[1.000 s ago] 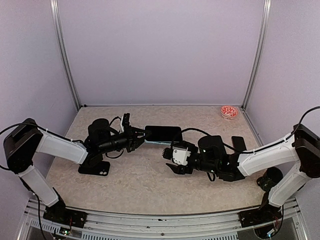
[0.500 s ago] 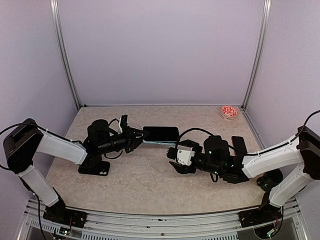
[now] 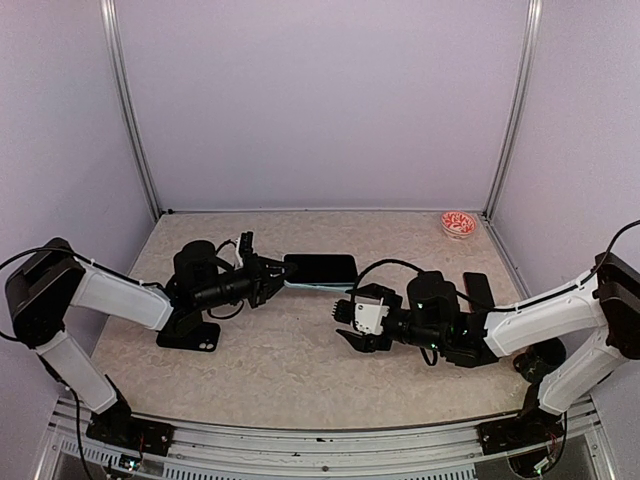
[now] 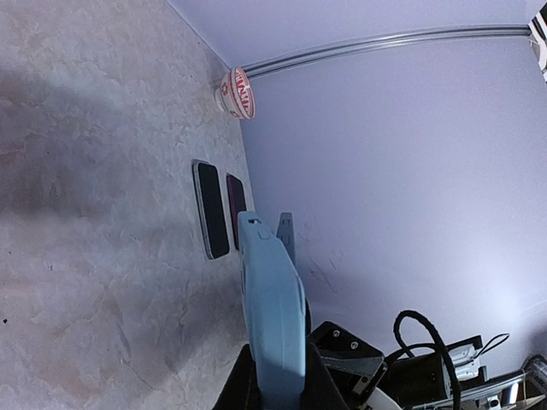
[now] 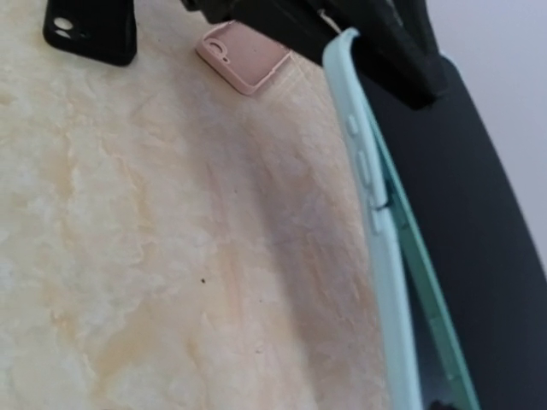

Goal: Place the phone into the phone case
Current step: Press the phone onto the phone case.

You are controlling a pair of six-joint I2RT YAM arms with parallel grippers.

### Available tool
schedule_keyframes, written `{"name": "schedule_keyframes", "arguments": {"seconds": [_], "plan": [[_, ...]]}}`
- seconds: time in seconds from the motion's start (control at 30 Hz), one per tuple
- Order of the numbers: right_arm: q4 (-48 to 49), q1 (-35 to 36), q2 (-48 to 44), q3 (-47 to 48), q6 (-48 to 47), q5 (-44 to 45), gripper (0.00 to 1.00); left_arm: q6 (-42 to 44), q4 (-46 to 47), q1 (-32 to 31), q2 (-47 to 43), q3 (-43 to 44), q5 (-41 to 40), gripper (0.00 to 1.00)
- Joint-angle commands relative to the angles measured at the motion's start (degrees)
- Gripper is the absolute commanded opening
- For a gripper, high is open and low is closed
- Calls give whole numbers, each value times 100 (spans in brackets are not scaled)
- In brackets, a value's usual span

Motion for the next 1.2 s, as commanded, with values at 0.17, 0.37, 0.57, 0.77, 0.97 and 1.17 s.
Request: {"name": "schedule_keyframes", "arguments": {"seconds": [0.17,0.37,0.57,0.77,0.97,1.17], "plan": [[44,-62,227,118,1,205,77,-129,461,-74,-375,51,-8,0],[120,-88,79,81,-25,167,77,-104,318,-105,-429,87,-44,0],[95,-156,-72,41,-10,-13,77,-72,74,-142,-465,134,-106,0],[66,-201,-189,-8,44,-196,77,97,-332,-175,-563,227,-252,0],[-28,-229,-36,74,41,-252,76,38,-269,-219,-546,282,-223,0],[-25,-231,-174,-57,141,-600,76,12,-222,-211,-558,249,-236,0]]}}
